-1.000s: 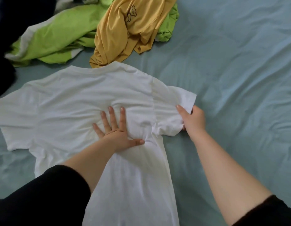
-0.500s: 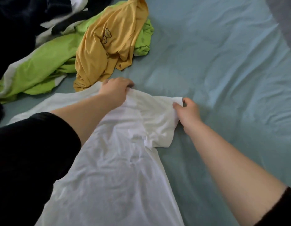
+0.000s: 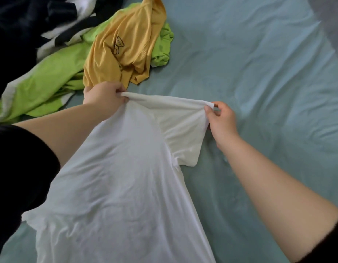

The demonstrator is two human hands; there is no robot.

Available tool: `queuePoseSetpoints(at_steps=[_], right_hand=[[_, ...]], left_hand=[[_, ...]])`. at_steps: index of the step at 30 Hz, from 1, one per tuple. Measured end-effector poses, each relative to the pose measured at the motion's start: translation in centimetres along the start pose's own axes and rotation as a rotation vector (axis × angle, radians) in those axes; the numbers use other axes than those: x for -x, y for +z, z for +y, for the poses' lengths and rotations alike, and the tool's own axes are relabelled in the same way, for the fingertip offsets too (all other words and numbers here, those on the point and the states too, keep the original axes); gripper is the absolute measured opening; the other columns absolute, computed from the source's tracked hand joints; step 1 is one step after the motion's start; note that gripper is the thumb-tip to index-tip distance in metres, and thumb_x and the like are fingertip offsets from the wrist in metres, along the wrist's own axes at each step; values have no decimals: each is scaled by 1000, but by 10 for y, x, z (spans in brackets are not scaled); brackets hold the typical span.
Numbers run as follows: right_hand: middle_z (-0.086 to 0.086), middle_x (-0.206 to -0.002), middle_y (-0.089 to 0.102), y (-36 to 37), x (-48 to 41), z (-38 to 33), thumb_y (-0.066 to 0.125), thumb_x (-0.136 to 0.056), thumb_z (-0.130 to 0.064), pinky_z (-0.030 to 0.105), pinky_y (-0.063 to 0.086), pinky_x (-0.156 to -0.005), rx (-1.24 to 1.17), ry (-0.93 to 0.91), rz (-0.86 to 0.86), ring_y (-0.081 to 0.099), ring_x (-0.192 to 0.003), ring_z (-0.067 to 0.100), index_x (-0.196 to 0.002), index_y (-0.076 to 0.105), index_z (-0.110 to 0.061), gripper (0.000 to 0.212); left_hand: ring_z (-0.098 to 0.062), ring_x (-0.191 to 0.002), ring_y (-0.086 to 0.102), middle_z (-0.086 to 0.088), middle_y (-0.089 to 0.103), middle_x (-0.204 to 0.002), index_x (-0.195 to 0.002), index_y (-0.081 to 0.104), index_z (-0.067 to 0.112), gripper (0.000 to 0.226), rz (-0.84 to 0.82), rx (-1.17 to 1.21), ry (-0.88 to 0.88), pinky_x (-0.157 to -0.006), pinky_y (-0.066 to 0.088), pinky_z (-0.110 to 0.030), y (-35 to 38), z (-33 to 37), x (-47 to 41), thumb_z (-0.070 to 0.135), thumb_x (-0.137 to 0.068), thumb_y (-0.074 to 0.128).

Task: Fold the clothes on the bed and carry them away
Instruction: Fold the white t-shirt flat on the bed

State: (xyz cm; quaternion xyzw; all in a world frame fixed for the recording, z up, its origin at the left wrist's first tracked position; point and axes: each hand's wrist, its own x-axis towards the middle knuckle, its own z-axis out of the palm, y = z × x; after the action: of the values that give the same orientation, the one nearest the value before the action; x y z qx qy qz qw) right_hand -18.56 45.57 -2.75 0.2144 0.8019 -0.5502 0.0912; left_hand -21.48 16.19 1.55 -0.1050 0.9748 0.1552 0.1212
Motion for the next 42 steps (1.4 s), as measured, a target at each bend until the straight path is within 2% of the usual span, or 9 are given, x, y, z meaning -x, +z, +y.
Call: queuePoseSetpoints(at_steps=[8,11,15,25,28,32,35,39,42], right_hand=[[11,-96,68,-4,12,-1,71,-83,-38,43,59,-76,-61,267,-34,70,-82,26,-86,51,-16,30],[10,-71,71,-15,49,13,64,-89,-35,29,53,-55,3,425,-161,68,-53,16,-78,54,-13,26],[11,-75,73,-9,81,27,63,-89,-34,24,48,-53,19,536,-242,69,-56,18,-80,58,-10,27],[5,-71,67,8,102,47,55,-95,-27,14,43,-50,140,222,-64,61,-49,0,-79,52,-18,19],[0,-60,62,6,98,50,57,-94,-29,32,55,-60,146,206,-9,59,-44,9,-86,49,-19,15],[-2,-73,58,3,101,47,61,-90,-39,36,42,-60,348,129,114,62,-74,29,-93,45,-17,27],[3,-88,62,1,126,43,57,-93,-32,36,40,-67,557,-257,221,59,-86,30,-100,54,-15,19],[8,-137,56,24,189,69,42,-95,-36,42,34,-103,923,-896,-305,49,-129,26,-134,55,-18,45],[-1,-161,17,6,201,105,18,-96,-53,42,8,-117,1310,-842,-688,10,-148,23,-152,15,-27,62]], left_hand=[[-26,-147,8,-3,15,-159,-149,21,34,59,71,-38,38,-117,6,-50,57,40,60,35,-97,47],[-26,-147,-21,3,-21,-160,-146,-17,47,71,-193,-59,54,-114,-11,-56,92,56,97,62,-94,29],[-33,-139,-36,3,-39,-153,-136,-34,52,78,-331,-88,3,-106,-18,-65,120,54,94,79,-84,18],[-31,-136,-41,7,-43,-150,-126,-40,59,81,-349,-34,5,-101,-25,-64,126,50,89,88,-72,13],[-32,-137,-40,6,-42,-151,-132,-36,56,83,-384,-27,9,-102,-24,-65,122,52,89,86,-75,16],[-24,-142,-32,7,-32,-156,-142,-25,50,81,-261,150,106,-113,-17,-58,100,39,111,74,-87,30],[-16,-142,-33,9,-34,-155,-144,-24,49,81,-70,155,100,-112,-17,-48,90,7,165,75,-87,28],[-17,-140,-37,7,-42,-150,-144,-26,45,96,-191,-27,3,-113,-19,-52,110,-39,264,88,-72,20],[-19,-134,-46,4,-48,-146,-136,-39,46,107,-433,-172,-66,-112,-16,-59,129,-86,321,97,-56,11]])
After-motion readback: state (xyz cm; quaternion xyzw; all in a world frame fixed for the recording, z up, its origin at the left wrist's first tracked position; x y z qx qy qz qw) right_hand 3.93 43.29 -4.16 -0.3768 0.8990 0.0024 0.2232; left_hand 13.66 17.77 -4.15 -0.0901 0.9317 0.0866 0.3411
